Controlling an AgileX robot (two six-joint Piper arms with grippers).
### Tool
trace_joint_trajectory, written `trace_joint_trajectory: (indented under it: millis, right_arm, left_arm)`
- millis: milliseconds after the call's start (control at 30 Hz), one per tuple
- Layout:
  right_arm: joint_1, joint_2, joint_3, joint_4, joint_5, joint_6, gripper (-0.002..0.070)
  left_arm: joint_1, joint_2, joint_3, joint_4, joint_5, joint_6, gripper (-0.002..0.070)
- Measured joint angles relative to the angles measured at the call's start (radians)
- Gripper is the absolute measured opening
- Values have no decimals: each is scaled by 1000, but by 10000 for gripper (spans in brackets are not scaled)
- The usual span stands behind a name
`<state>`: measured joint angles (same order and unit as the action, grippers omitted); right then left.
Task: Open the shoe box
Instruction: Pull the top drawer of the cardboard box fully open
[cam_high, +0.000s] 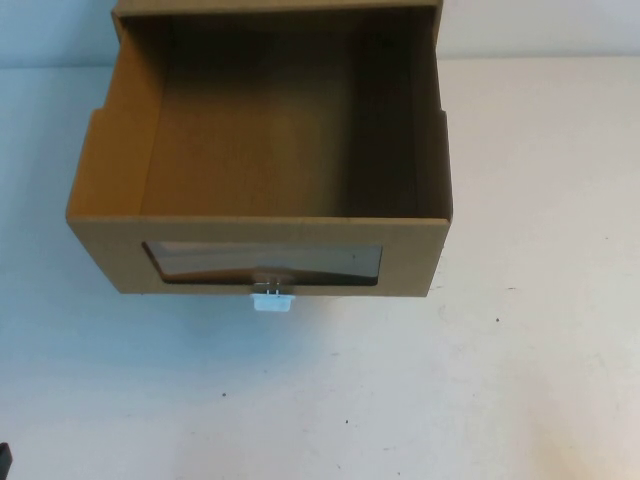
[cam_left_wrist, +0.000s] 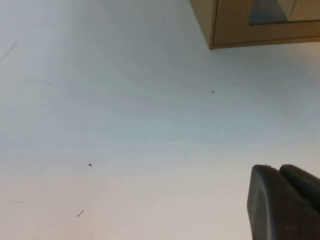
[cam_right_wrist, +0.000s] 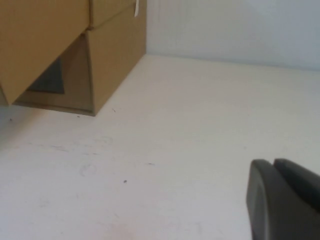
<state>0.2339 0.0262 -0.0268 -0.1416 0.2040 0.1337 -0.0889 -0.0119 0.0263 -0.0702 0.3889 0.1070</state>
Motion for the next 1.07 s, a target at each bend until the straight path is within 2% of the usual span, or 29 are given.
trace_joint_trajectory:
  millis: [100,300,433,567,1067]
  right_arm:
    - [-53,0,9,95,12,-101,-13]
    - [-204,-2,48,186,8,-145,-13]
    - [-272,-27,50,248,108,-232,-13]
    - [-282,-33,50,272,147,-295,-13]
    - [-282,-33,50,294,152,-306,-13]
  left_arm:
    - [0,0,0,0,0,0,-4]
    - [0,0,0,0,0,0,-4]
    - [0,0,0,0,0,0,-4]
    - [0,0,0,0,0,0,-4]
    - [0,0,0,0,0,0,-4]
